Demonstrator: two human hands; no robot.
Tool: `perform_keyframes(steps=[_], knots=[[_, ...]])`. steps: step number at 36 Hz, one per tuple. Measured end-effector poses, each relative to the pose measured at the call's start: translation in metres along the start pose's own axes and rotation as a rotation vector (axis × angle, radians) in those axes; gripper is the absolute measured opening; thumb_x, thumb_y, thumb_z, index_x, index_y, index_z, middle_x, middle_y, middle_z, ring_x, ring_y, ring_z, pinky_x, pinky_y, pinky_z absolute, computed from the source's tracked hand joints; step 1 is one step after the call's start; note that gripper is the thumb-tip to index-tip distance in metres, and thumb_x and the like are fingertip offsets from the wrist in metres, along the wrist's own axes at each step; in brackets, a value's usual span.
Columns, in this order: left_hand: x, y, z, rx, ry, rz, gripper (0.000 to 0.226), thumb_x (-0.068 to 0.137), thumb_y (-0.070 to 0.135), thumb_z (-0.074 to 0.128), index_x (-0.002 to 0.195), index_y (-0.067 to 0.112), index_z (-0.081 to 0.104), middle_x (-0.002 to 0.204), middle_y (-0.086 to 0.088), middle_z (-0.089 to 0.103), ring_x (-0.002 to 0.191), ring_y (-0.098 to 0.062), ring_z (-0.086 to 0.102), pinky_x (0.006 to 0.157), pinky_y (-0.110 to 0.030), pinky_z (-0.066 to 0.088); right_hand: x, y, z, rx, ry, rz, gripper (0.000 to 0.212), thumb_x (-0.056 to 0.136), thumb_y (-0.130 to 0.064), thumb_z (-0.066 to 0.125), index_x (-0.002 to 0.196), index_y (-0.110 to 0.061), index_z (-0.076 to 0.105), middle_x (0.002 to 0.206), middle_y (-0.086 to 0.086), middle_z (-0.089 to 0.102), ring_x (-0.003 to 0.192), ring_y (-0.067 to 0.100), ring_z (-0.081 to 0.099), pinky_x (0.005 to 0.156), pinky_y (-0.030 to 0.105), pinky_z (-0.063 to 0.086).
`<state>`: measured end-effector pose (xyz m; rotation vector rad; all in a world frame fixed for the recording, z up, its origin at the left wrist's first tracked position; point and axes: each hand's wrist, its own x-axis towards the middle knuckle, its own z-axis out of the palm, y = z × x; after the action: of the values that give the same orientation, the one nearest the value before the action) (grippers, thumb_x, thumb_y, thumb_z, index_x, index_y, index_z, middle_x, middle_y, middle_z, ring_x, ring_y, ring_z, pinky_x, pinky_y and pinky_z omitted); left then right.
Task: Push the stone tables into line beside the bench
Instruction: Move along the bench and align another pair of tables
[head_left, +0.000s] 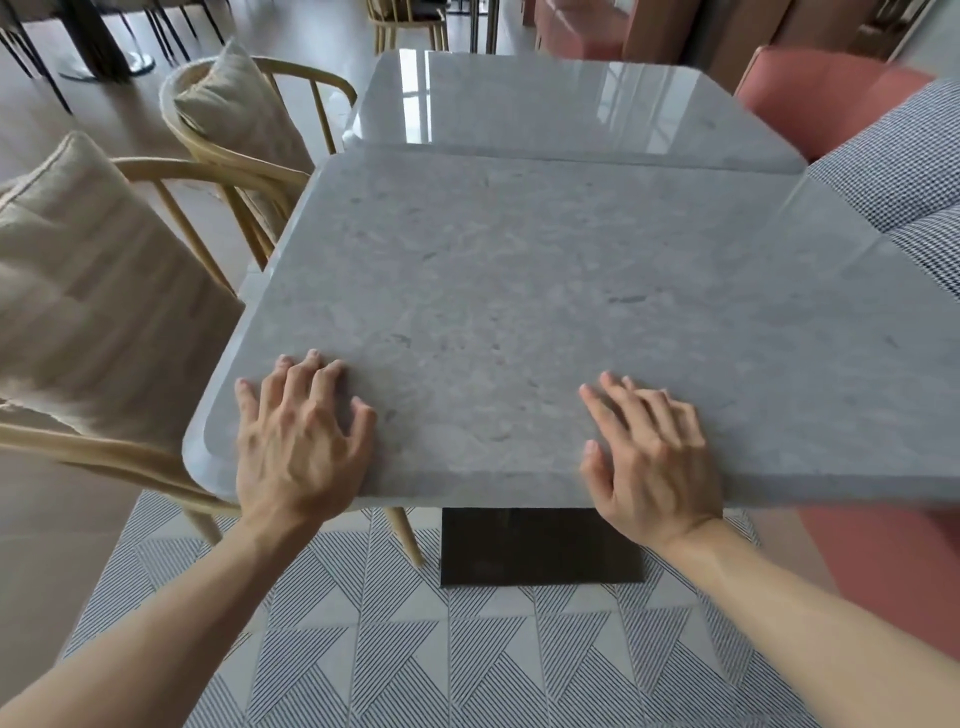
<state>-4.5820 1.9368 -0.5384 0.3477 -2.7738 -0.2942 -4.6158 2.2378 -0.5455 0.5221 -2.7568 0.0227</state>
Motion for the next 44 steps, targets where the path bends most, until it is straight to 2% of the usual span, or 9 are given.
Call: perform_keyframes(steps=[16, 22, 27, 30, 31, 33, 35, 39, 44], knots=[[-0.001, -0.001, -0.001, -0.009, -0.004, -0.022, 0.059, 0.091, 0.044, 0.031, 0.131, 0.012, 0.06, 0.142, -0.013, 0.055, 0.136, -0.035, 0.043, 0.114, -0.057, 0.028, -0.001, -0.004, 0.003, 0.003, -0.002, 0.018, 0.054, 0.088, -0.034, 0.039, 0.133, -0.012, 0.062, 0.138, 0.012, 0.059, 0.122, 0.032, 0.058, 0.102, 0.051, 0.041], [-0.003, 0.009, 0.005, 0.074, -0.044, -0.053, 0.053, 0.1, 0.034, 0.029, 0.138, 0.007, 0.053, 0.15, -0.016, 0.046, 0.139, -0.039, 0.038, 0.114, -0.062, 0.019, -0.002, -0.004, 0.001, 0.017, -0.04, 0.028, 0.056, 0.087, -0.035, 0.038, 0.133, -0.013, 0.061, 0.14, 0.013, 0.057, 0.123, 0.033, 0.056, 0.104, 0.051, 0.04], [-0.021, 0.04, -0.002, 0.154, -0.275, -0.131, 0.069, 0.1, 0.054, 0.024, 0.154, 0.011, 0.027, 0.161, -0.019, 0.022, 0.149, -0.04, 0.015, 0.112, -0.072, 0.011, 0.001, -0.003, -0.006, 0.069, -0.117, 0.041, 0.059, 0.088, -0.038, 0.033, 0.136, -0.014, 0.057, 0.144, 0.014, 0.053, 0.129, 0.034, 0.051, 0.106, 0.054, 0.036], [-0.047, 0.06, -0.028, 0.208, -0.451, -0.058, 0.082, 0.091, 0.067, 0.001, 0.155, 0.022, 0.025, 0.159, -0.021, 0.019, 0.142, -0.044, 0.02, 0.107, -0.068, 0.028, 0.002, 0.004, -0.019, 0.13, -0.251, 0.014, 0.064, 0.092, -0.043, 0.026, 0.148, -0.017, 0.042, 0.155, 0.012, 0.039, 0.141, 0.033, 0.036, 0.114, 0.055, 0.026], [-0.055, 0.065, -0.037, 0.199, -0.509, -0.031, 0.081, 0.089, 0.065, -0.002, 0.153, 0.026, 0.029, 0.158, -0.019, 0.019, 0.138, -0.043, 0.024, 0.104, -0.063, 0.036, 0.005, 0.008, -0.024, 0.153, -0.311, -0.02, 0.064, 0.094, -0.045, 0.026, 0.151, -0.018, 0.035, 0.159, 0.012, 0.032, 0.145, 0.032, 0.029, 0.116, 0.055, 0.022], [-0.067, 0.072, -0.053, 0.102, -0.617, -0.064, 0.063, 0.097, 0.052, 0.013, 0.151, 0.029, 0.034, 0.162, -0.01, 0.018, 0.137, -0.036, 0.029, 0.101, -0.054, 0.044, 0.015, 0.023, -0.039, 0.211, -0.468, -0.097, 0.065, 0.097, -0.05, 0.031, 0.153, -0.018, 0.03, 0.163, 0.01, 0.022, 0.149, 0.03, 0.02, 0.118, 0.054, 0.015], [-0.069, 0.091, -0.076, -0.012, -0.637, -0.143, 0.053, 0.104, 0.043, 0.024, 0.153, 0.027, 0.034, 0.164, -0.001, 0.024, 0.144, -0.027, 0.033, 0.108, -0.05, 0.04, 0.025, 0.043, -0.067, 0.293, -0.599, -0.091, 0.06, 0.098, -0.049, 0.037, 0.149, -0.019, 0.039, 0.162, 0.007, 0.026, 0.147, 0.027, 0.024, 0.117, 0.052, 0.016], [-0.054, 0.152, -0.116, -0.076, -0.605, -0.122, 0.073, 0.088, 0.071, 0.023, 0.151, 0.036, 0.034, 0.157, -0.001, 0.039, 0.14, -0.025, 0.044, 0.111, -0.051, 0.037, 0.024, 0.098, -0.121, 0.309, -0.575, -0.012, 0.053, 0.098, -0.047, 0.039, 0.14, -0.017, 0.052, 0.157, 0.006, 0.037, 0.139, 0.027, 0.04, 0.114, 0.048, 0.027], [-0.022, 0.249, -0.138, -0.133, -0.566, 0.05, 0.08, 0.083, 0.072, 0.018, 0.152, 0.035, 0.034, 0.157, -0.002, 0.037, 0.139, -0.023, 0.042, 0.113, -0.044, 0.036, 0.005, 0.187, -0.173, 0.197, -0.592, 0.048, 0.054, 0.1, -0.047, 0.037, 0.142, -0.017, 0.05, 0.158, 0.004, 0.035, 0.142, 0.023, 0.037, 0.116, 0.047, 0.026]])
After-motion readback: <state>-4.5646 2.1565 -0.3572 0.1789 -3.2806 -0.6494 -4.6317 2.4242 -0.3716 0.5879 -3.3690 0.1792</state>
